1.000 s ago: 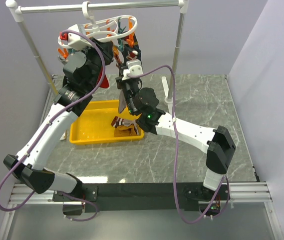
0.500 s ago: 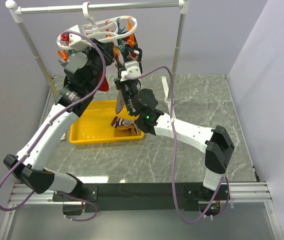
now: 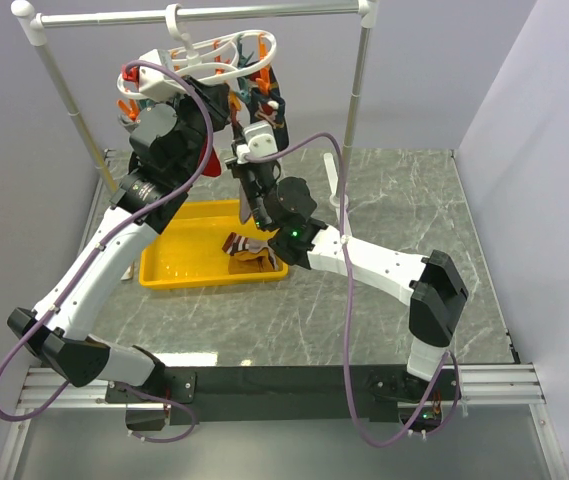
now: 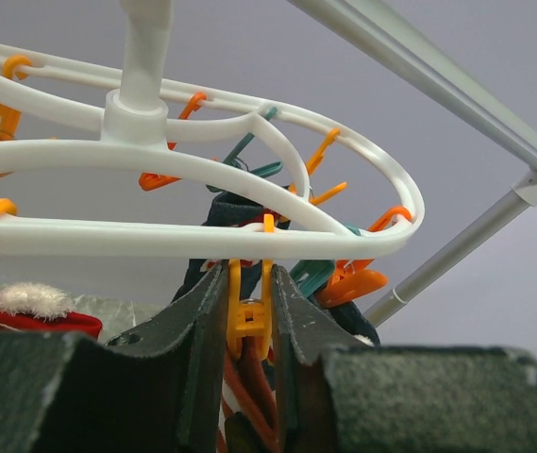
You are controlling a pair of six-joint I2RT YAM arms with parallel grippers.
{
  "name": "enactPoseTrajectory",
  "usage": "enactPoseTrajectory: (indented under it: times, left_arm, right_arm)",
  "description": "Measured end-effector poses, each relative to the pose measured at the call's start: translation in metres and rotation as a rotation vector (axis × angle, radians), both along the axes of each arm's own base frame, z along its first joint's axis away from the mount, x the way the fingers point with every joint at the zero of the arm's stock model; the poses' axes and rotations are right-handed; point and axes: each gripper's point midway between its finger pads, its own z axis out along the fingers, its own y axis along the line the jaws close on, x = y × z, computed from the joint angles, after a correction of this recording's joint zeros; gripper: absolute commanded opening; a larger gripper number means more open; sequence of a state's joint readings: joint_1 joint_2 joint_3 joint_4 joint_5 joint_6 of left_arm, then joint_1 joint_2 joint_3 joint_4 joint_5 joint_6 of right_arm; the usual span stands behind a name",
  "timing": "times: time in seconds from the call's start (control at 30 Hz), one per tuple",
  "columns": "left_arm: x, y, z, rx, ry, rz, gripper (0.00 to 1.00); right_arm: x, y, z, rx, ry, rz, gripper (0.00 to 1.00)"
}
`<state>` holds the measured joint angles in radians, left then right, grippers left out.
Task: Clip the socks to the hanger
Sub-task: Clamp the sock onto the hanger.
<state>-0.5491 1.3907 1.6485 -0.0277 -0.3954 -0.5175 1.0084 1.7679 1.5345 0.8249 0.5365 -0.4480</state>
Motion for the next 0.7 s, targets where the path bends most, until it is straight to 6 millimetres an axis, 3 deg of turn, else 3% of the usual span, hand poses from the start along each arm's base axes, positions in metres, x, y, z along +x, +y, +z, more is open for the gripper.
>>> enactPoseTrajectory:
  times: [0.7]
  left_arm:
    - [0.0,0.0,0.001,-0.002,-0.001,0.002,0.27]
  right_arm:
    - [-0.002,0.001,0.016,-0.008,-0.05,0.0,0.0]
